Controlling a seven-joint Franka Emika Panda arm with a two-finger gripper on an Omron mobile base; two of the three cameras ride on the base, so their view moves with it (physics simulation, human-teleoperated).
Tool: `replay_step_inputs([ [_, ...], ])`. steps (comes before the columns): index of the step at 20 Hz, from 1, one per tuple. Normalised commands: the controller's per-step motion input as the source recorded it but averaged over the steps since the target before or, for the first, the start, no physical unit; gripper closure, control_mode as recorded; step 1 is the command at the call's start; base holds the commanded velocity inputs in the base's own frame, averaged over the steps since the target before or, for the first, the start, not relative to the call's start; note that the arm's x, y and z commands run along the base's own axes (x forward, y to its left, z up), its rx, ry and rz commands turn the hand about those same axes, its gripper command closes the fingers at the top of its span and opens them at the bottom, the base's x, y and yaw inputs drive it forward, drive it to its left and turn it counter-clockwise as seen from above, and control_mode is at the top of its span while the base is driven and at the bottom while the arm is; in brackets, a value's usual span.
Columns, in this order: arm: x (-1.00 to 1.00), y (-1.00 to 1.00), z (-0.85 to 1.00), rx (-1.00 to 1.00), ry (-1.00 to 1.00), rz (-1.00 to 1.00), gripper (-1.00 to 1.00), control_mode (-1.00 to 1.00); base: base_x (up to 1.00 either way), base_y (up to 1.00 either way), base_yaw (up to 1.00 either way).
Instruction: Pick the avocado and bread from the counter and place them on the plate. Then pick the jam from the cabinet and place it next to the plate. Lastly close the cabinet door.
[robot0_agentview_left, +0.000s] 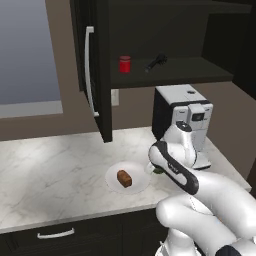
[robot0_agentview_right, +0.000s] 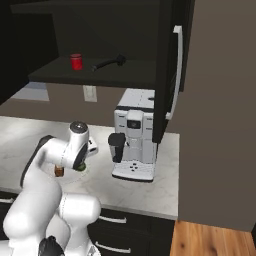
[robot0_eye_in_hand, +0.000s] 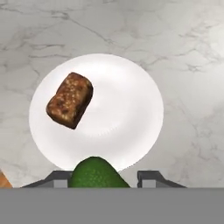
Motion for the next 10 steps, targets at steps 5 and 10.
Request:
replay_step_inputs([
  [5, 0.30, 0.37, -0.67, 0.00, 0.00, 0.09, 1.00, -1.00, 0.00, 0.00, 0.00],
  [10, 0.19, 0.17, -0.80, 0.00, 0.00, 0.04, 1.00, -1.00, 0.00, 0.00, 0.00],
])
